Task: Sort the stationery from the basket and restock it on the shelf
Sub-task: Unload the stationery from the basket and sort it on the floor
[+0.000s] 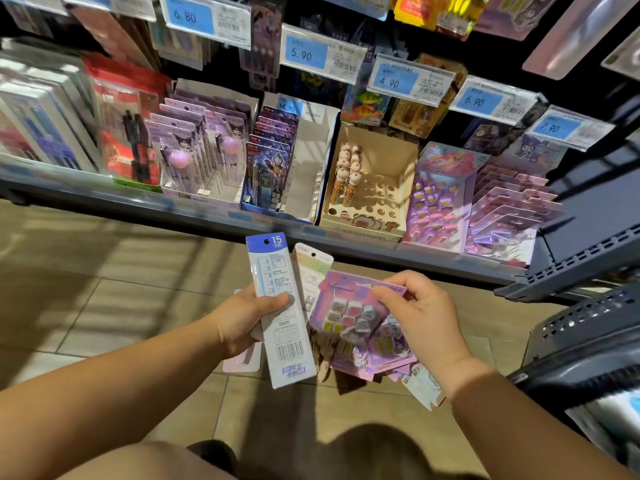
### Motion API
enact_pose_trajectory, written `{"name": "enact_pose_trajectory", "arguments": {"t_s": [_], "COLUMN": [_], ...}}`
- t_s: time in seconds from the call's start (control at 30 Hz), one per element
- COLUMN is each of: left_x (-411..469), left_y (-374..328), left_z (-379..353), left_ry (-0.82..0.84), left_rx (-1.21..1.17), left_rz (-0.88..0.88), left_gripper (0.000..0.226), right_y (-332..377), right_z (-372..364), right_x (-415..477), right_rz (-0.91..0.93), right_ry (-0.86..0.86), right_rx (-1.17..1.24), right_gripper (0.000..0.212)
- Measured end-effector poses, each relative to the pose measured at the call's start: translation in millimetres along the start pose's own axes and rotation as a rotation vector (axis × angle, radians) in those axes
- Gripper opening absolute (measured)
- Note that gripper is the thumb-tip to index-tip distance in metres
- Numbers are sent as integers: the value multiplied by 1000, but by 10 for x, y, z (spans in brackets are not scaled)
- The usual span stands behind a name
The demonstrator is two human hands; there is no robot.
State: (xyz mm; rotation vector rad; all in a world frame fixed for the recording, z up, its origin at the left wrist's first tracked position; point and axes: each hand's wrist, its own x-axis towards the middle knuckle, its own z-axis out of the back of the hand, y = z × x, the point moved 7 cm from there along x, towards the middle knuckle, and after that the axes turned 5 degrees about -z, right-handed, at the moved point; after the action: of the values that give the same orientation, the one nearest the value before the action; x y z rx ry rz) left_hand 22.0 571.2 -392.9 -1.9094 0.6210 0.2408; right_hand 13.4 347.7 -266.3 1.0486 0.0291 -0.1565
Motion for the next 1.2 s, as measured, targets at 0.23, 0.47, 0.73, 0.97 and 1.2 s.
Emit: {"name": "enact_pose_trajectory", "arguments": {"t_s": [0.23, 0.47, 0.73, 0.97, 1.2], "left_x": [-116, -148, -63, -54, -65], "left_y": [144, 256, 298, 302, 304], "left_z": [-197, -62, 153, 64, 10], "left_ry": [123, 64, -73, -54, -77], "left_rx": [140, 106, -23, -49, -49], "left_rz": [90, 105, 120, 122, 146], "left_gripper": [51, 74, 38, 25, 14], "right_y": [-267, -1097, -1694, -1842, -1748], "right_z": [-95, -59, 70, -163, -240], "right_x": [74, -77, -327, -411, -512], "right_rz": [-269, -634, -889, -1044, -1076], "right_ry": [9, -113, -249, -154, 86], "right_rx": [18, 165, 465, 636, 104], "right_gripper": [19, 20, 20, 19, 34]}}
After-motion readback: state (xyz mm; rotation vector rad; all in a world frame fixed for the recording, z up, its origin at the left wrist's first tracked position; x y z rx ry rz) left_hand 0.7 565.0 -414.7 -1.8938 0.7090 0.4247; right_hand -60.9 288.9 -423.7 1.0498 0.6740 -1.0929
